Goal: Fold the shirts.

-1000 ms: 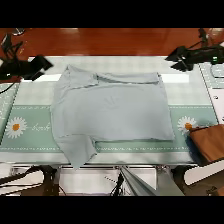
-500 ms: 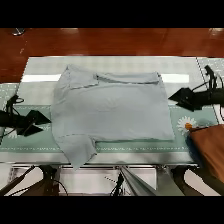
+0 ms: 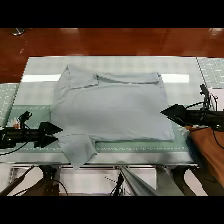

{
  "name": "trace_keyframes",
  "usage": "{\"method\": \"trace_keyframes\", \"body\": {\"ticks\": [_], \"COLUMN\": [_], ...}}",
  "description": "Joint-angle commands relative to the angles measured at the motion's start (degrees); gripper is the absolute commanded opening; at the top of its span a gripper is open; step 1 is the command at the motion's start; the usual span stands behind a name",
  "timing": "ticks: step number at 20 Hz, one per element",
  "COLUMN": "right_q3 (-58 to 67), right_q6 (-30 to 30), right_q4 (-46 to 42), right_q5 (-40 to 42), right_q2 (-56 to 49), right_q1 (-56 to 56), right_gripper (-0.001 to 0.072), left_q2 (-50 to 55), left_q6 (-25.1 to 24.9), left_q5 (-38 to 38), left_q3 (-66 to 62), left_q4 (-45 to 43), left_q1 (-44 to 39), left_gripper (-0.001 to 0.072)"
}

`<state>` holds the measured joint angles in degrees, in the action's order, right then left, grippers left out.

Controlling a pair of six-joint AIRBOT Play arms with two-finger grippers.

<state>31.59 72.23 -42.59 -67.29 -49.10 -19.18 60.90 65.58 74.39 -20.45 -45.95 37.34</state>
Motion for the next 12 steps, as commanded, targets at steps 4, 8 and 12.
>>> {"method": "trace_keyframes", "body": {"ticks": [4,8,12], "right_q3": [-0.8,-0.8,-0.8], "right_q6": [1.1,1.0,0.9], "right_q4": [0.7,0.7,0.1], "right_q5": [0.7,0.5,0.9], "right_q2": [0.6,0.6,0.6], "right_q1": [0.0,0.0,0.0], "right_gripper": [0.0627,0.0627,0.0627], "left_q2": [0.0,0.0,0.2], "left_q6": [-5.0,1.1,1.8], "left_q5": [1.8,6.2,2.7], "left_q3": [-1.6,-7.2,-5.0], "left_q4": [3.3,-6.1,-8.4], "left_q1": [1.2,3.6,3.7], "left_gripper": [0.0702,0.0702,0.0702]}}
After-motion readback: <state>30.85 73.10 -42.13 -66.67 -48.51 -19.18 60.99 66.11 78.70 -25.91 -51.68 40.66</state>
